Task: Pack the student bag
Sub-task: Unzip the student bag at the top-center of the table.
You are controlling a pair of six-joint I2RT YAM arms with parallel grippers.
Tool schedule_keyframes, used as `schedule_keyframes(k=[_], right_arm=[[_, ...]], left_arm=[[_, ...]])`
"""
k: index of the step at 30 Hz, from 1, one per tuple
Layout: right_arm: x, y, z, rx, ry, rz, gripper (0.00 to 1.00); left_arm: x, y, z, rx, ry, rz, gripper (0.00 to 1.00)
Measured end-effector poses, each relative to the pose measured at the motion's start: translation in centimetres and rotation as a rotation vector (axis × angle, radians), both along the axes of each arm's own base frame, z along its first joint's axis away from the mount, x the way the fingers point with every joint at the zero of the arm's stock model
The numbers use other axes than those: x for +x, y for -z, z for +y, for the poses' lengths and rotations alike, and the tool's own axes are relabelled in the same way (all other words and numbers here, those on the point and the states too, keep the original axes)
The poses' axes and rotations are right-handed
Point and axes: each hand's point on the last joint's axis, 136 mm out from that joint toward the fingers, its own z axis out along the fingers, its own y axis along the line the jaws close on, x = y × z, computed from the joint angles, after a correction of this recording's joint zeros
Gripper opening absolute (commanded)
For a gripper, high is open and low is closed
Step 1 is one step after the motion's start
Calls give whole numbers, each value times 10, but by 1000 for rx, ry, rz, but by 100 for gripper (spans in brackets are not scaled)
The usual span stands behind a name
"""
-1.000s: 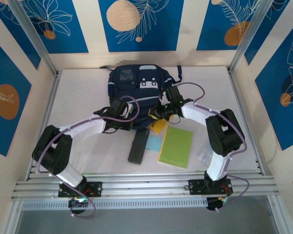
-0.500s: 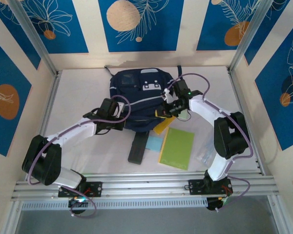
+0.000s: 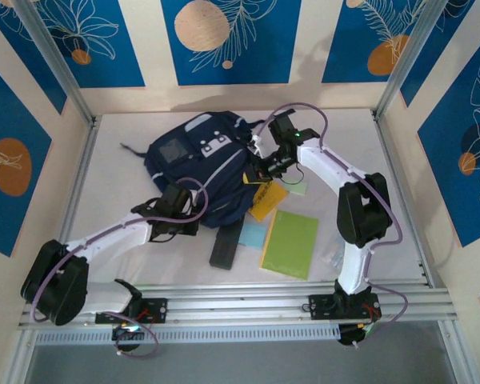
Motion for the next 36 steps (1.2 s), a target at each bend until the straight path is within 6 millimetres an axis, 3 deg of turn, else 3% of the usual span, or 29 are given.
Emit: schedule_keyframes(k=[5,8,16,20,26,31,36], right_arm=[[12,25,-12,-53,-9,16,0],[12,32,-18,-81,-15,22,0],[15,27,-16,-71,-37,-9,0],[14,25,-13,-56,-55,-20,0],[15,27,-12,-53,-73,-35,0],[18,30,-16,-78,-68,-49,1],[30,36,-32,-163,6,-50,51]], left_arm=[[6,-1,9,28,-32,-27,0],[17,-1,25,38,-96,-41,0],[55,-3,77,7,-316,-76,0],[67,3,93,-30,-378,-67,0],[80,4,94,-54,-356,-54,0],[89,-6,85,-178,-306,-44,0],[83,-13,69,-198,-253,-49,0]])
